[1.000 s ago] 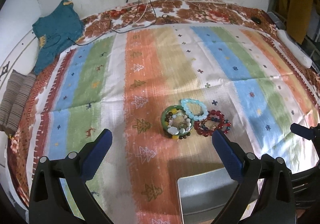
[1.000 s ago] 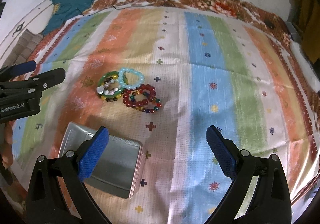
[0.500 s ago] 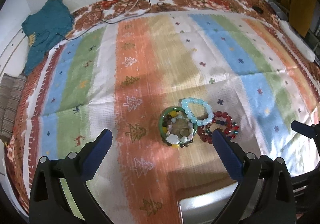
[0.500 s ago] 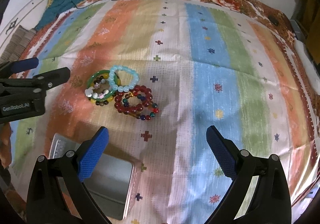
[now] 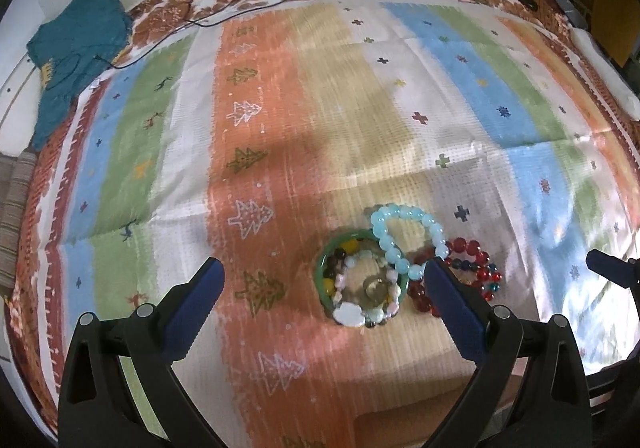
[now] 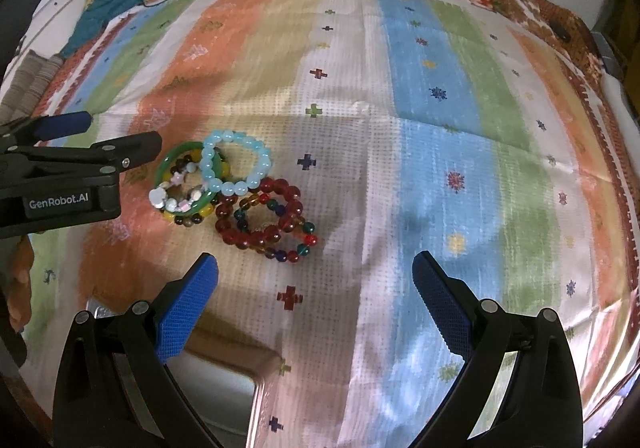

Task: Organize jewelry
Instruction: 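Move both tools down toward the bracelet cluster beside the silver tin, then grasp the light blue bead bracelet with the left tool while the right tool grasps the red bead bracelet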

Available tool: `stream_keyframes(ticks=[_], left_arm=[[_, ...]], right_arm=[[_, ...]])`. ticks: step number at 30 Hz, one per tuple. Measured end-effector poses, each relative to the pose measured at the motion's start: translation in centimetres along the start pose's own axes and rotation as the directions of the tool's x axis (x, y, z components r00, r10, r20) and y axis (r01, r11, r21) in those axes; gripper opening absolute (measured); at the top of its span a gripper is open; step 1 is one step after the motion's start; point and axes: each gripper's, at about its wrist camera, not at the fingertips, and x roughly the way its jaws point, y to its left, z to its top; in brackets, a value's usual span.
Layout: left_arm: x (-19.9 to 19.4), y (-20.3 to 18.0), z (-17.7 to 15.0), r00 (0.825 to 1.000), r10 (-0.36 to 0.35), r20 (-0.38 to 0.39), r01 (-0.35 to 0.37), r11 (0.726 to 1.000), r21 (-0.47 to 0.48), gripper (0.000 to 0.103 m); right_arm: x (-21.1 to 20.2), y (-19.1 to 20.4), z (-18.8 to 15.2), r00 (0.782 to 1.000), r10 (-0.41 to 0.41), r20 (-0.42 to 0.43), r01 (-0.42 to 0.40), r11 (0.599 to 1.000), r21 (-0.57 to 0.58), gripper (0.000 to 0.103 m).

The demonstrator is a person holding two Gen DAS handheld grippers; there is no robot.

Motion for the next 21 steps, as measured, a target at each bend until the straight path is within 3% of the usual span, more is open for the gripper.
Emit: stream_keyframes(ticks=[9, 12, 17, 21], left_arm=[[2.4, -0.4, 1.5, 0.999, -0.006, -0.037, 0.007, 1.0, 0.023, 0.097], [3.3, -0.4, 1.8, 0.999, -0.013, -0.052, 0.014, 1.0, 0.028, 0.097], [4.3, -0.6, 2.4, 0.997, -0.035, -0.063, 0.037, 0.999, 0.033, 0.096], [5.4, -1.5, 2.7, 0.996, -0.043, -0.078, 0.047, 0.997, 0.061, 0.091]], right_arm=[[2.0, -0.2, 1.6, 1.0, -0.001, -0.01, 0.001, 1.0, 0.013, 0.098], [3.0, -0.2, 1.8, 0.999, -0.005, -0.031, 0.006, 1.0, 0.014, 0.087], [4.2, -0.5, 2.1, 0.999, -0.01, -0.052, 0.011, 1.0, 0.018, 0.085], [5.0, -0.4, 2.3, 0.998, -0.004, -0.069, 0.005, 1.0, 0.019, 0.075]])
